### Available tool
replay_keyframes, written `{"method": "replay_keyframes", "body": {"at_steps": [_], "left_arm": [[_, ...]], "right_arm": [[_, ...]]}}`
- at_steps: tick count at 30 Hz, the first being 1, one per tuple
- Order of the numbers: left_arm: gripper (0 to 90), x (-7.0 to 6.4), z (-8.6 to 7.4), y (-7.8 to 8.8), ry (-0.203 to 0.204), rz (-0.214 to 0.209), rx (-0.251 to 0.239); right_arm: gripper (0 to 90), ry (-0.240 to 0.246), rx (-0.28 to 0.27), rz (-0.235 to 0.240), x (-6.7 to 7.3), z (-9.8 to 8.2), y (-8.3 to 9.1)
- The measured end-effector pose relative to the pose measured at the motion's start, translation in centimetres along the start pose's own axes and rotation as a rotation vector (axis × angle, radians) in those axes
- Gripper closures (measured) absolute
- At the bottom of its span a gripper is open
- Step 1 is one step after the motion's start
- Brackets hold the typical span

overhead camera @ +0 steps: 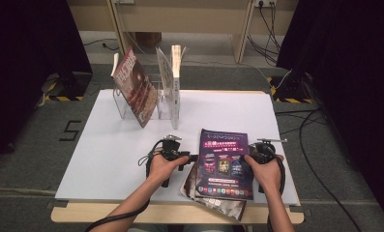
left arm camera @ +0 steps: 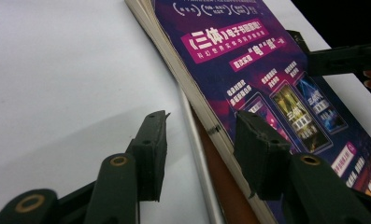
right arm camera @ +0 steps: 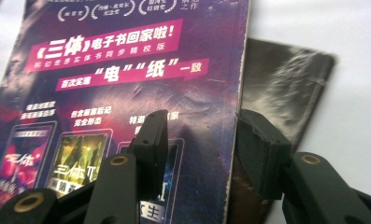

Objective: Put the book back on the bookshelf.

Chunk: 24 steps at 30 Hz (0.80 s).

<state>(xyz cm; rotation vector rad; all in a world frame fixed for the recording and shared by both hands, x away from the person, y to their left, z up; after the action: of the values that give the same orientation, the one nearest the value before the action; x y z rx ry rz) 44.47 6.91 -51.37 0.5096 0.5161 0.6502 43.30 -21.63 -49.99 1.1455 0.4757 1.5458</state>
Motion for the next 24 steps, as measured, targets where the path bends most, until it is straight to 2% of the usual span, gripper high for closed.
{"method": "replay_keyframes", "body": {"at_steps": [2,6,8,10,15,19,22,23,24], "left_arm": [[54.0,0.2,-0.1,0.1,0.018,-0.006,-0.002],[54.4,0.6,-0.4,0.5,0.029,0.000,0.007],[54.3,1.0,-0.7,0.8,0.050,-0.004,0.004],[54.4,1.4,-0.9,1.1,0.060,-0.004,0.004],[54.6,2.3,-1.5,1.9,0.095,0.004,-0.002],[54.6,2.4,-1.8,2.4,0.093,0.004,0.003],[54.6,2.0,-1.9,2.6,0.076,-0.002,0.013],[54.6,1.8,-1.9,2.6,0.070,-0.001,0.016],[54.6,1.6,-1.9,2.6,0.062,-0.001,0.021]], "right_arm": [[56.2,-0.012,0.030,0.031,0.6,-0.3,-0.1],[53.9,0.044,0.035,0.011,1.9,-0.8,-0.4],[54.6,0.035,0.046,0.024,2.4,-1.0,-0.6],[54.9,0.049,0.050,0.045,2.9,-1.1,-0.9],[54.9,0.077,0.069,0.048,4.1,-1.5,-1.3],[54.0,0.107,0.089,0.045,4.9,-1.8,-1.5],[53.6,0.159,0.133,0.043,5.0,-1.3,-1.6],[53.4,0.155,0.145,0.052,4.9,-0.9,-1.6],[52.6,0.149,0.132,0.052,4.8,-0.3,-1.6]]}}
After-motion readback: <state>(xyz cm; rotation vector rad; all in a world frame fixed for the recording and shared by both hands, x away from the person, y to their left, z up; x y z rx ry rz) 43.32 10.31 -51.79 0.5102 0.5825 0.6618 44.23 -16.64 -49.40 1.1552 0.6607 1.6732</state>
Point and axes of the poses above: each handheld gripper's, and its own axes: y roughly backward along the jaws, z roughly out of its top, x roughly to its left, the point moved 4 cm from there along -y, roughly forward along the jaws, and after that the axes turned 12 degrees about -y, right-handed, at the moved point
